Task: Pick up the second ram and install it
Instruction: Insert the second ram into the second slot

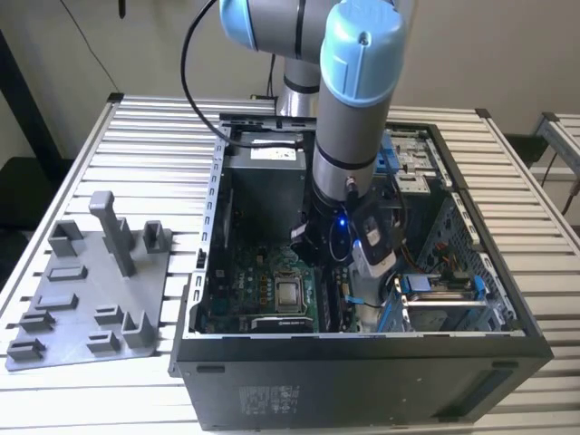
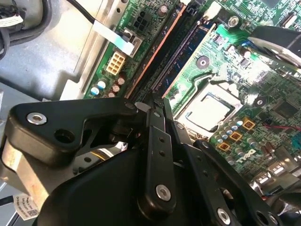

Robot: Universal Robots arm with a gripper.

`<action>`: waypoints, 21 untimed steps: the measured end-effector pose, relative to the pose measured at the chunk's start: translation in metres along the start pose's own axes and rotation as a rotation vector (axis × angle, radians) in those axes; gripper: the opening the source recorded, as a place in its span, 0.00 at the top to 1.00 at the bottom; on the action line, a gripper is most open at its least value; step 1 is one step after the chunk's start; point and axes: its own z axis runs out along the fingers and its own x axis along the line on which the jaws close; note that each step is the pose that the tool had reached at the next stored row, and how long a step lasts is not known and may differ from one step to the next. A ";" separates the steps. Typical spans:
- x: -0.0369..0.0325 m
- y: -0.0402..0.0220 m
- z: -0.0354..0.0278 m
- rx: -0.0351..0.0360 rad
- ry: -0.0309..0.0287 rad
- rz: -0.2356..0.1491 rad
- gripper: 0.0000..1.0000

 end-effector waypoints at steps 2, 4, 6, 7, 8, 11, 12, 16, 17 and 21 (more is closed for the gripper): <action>0.0001 0.0001 0.0013 0.0000 0.0000 0.000 0.86; 0.0001 0.0002 0.0020 0.0003 0.0001 0.000 0.86; 0.0002 0.0001 0.0023 0.0004 0.0001 0.000 0.86; 0.0002 0.0001 0.0023 0.0003 0.0001 0.000 0.86; 0.0001 0.0002 0.0024 0.0002 0.0001 0.000 0.86; 0.0002 0.0001 0.0026 0.0001 0.0000 0.000 0.86; 0.0002 0.0001 0.0030 -0.0002 -0.0001 0.000 0.86; 0.0002 0.0001 0.0042 0.0002 0.0001 0.000 0.86; 0.0002 0.0000 0.0043 0.0004 0.0001 0.000 0.86; 0.0003 0.0000 0.0048 0.0001 0.0001 0.000 0.86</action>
